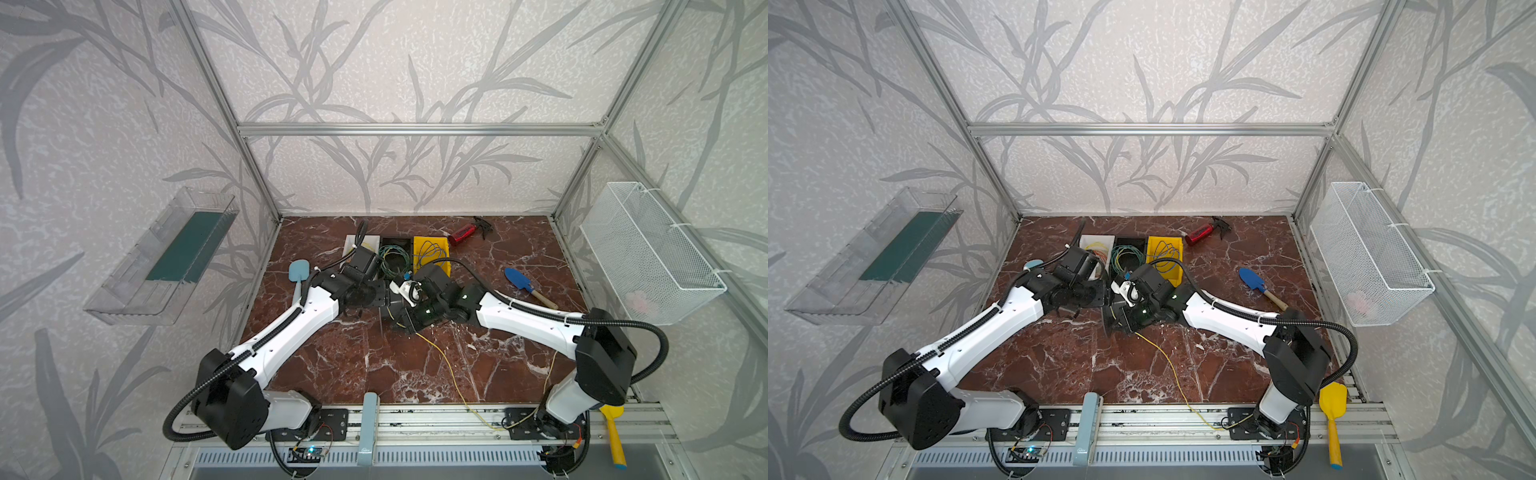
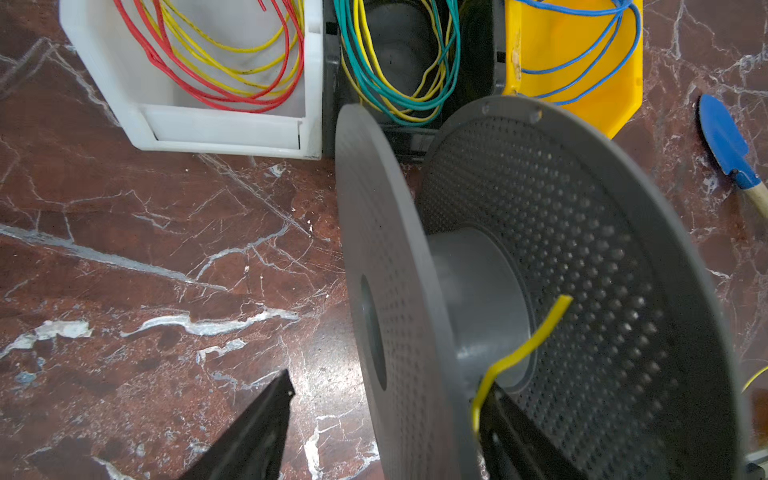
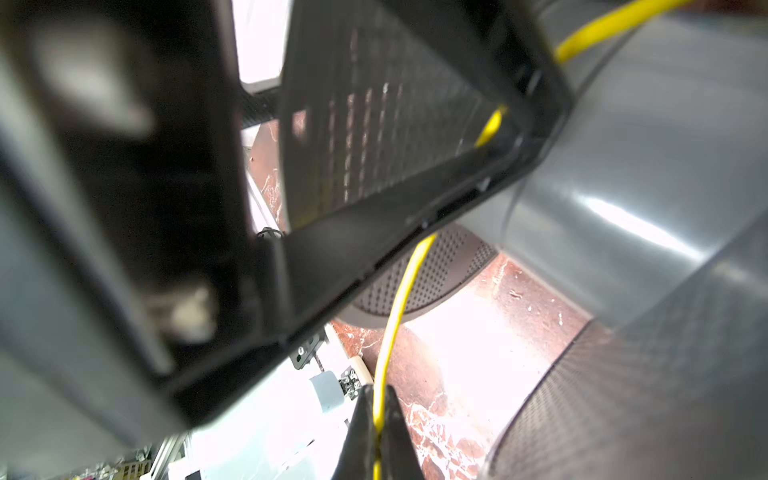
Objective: Wrap the cables
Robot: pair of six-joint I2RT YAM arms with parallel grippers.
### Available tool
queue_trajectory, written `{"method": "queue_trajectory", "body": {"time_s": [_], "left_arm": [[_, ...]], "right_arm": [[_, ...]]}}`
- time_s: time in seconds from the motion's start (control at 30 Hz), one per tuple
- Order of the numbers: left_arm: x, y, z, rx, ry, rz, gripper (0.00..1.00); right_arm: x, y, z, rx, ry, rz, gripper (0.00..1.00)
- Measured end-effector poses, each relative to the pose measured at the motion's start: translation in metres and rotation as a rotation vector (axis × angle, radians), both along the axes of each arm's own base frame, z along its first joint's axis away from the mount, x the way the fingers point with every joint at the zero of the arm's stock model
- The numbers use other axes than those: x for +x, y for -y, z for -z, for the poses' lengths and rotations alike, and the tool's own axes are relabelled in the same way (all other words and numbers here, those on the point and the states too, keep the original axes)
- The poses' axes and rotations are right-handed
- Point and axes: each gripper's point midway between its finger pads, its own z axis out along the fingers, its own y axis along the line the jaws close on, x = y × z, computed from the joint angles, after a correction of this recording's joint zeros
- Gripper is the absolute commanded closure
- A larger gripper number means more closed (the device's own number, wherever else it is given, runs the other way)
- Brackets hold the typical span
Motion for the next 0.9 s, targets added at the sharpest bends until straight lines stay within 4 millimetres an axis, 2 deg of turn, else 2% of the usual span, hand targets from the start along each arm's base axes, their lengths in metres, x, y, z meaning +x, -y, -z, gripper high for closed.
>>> {"method": "queue_trajectory", "body": {"time_s": [0.13,0.27,0.73,0.8,0.9], "left_arm": [[0.002,0.001,0.005,0.011,-0.014,0.004,0.38],[0.002,0.001,0.007,0.015,-0.018,0.005,0.39],[0.002,-0.001,-0.002,-0.006,0.016,0.0,0.24],[0.002,-0.001,-0.003,-0.009,0.018,-0.001,0.25],[0.006,0.001,-0.005,-0.023,0.029,-0.008,0.33]], "right_arm": [[0.001,0.0,0.004,-0.007,-0.011,0.004,1.0],[0.001,-0.001,0.005,-0.006,-0.017,0.004,1.0],[0.009,-0.005,0.0,0.017,0.038,0.007,1.0],[0.01,-0.005,0.0,0.015,0.044,0.008,1.0],[0.014,-0.007,-0.002,0.014,0.05,0.012,1.0]]}}
